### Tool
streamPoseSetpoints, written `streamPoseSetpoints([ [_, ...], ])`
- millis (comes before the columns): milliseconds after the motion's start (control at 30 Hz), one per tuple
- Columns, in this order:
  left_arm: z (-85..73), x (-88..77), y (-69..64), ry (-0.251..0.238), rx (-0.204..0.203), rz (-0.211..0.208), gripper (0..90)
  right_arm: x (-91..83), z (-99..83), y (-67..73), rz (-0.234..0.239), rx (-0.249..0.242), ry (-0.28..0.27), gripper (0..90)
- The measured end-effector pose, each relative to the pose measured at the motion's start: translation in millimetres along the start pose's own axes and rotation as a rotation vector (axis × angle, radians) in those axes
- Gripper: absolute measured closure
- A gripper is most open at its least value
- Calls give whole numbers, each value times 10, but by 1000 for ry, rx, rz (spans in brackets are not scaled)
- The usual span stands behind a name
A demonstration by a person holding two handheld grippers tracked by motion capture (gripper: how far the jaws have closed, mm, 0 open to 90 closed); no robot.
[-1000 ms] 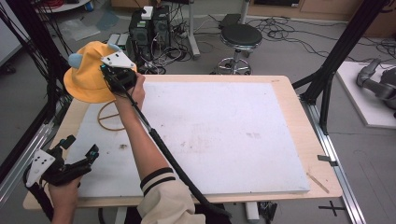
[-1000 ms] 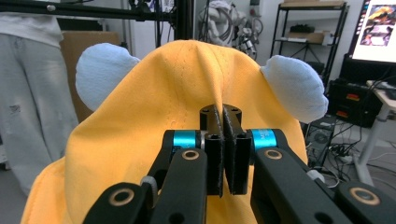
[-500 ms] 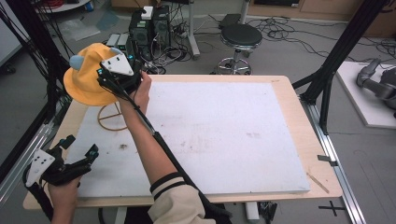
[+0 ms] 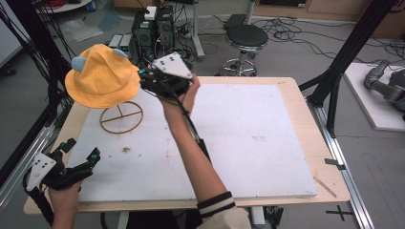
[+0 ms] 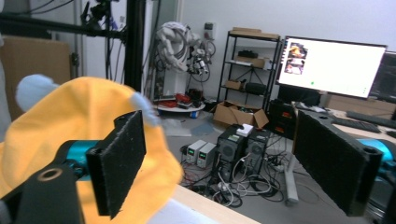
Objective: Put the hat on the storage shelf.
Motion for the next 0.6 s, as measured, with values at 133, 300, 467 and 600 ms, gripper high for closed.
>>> streamPoseSetpoints([
  [133, 4, 12, -11, -3, 1, -2, 96, -312, -23, -365, -7, 3, 2, 127],
  [300, -11, 15, -16, 10, 8, -3, 96, -562, -66, -602, 21, -31, 2, 120],
  [467, -10, -8, 2, 6, -2, 3, 96, -885, -193, -887, 60, -29, -7, 120],
  [600, -7, -11, 6, 3, -10, 6, 96, -1167, -372, -1156, 65, -18, -3, 120],
])
Point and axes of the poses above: each handheld gripper's, and its own axes: x roughly forward along the jaws, z roughly out of its top, y roughly to its left, the point moved 2 cm from there along x, roughly forward along the jaws, and after that the axes turned 11 degrees about y, right-handed, at the moved point
